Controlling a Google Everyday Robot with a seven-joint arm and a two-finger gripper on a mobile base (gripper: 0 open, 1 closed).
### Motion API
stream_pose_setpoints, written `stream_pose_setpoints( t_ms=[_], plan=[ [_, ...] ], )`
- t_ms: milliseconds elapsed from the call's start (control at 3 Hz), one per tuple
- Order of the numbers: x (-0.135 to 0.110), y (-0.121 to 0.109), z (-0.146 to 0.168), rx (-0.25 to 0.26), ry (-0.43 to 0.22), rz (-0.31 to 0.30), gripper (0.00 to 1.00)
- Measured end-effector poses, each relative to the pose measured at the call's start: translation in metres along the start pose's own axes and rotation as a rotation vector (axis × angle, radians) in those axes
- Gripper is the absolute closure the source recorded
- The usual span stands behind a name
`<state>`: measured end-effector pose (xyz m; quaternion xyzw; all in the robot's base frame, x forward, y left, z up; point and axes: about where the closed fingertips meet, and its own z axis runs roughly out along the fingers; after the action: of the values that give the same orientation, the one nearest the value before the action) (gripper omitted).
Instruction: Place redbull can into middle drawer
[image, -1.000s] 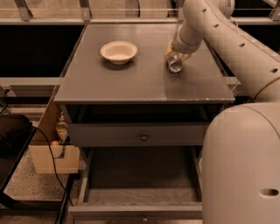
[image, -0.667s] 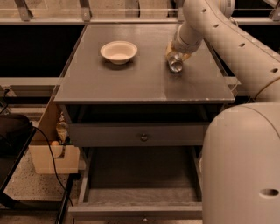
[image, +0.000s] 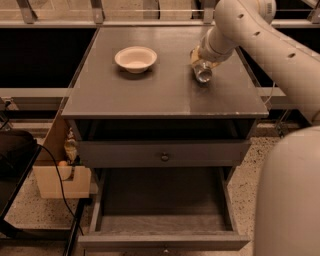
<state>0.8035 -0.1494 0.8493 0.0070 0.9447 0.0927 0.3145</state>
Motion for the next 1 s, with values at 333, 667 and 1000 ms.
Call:
stream_pose_setpoints(
  t_ms=[333, 667, 1000],
  plan=[
    [0.009, -0.008, -0.026, -0.065, -0.102, -0.088, 1.0],
    [0.017, -0.016, -0.051, -0.171, -0.174, -0.125, 1.0],
    [0.024, -0.019, -0.065, -0.216, -0.203, -0.201, 1.0]
  ],
)
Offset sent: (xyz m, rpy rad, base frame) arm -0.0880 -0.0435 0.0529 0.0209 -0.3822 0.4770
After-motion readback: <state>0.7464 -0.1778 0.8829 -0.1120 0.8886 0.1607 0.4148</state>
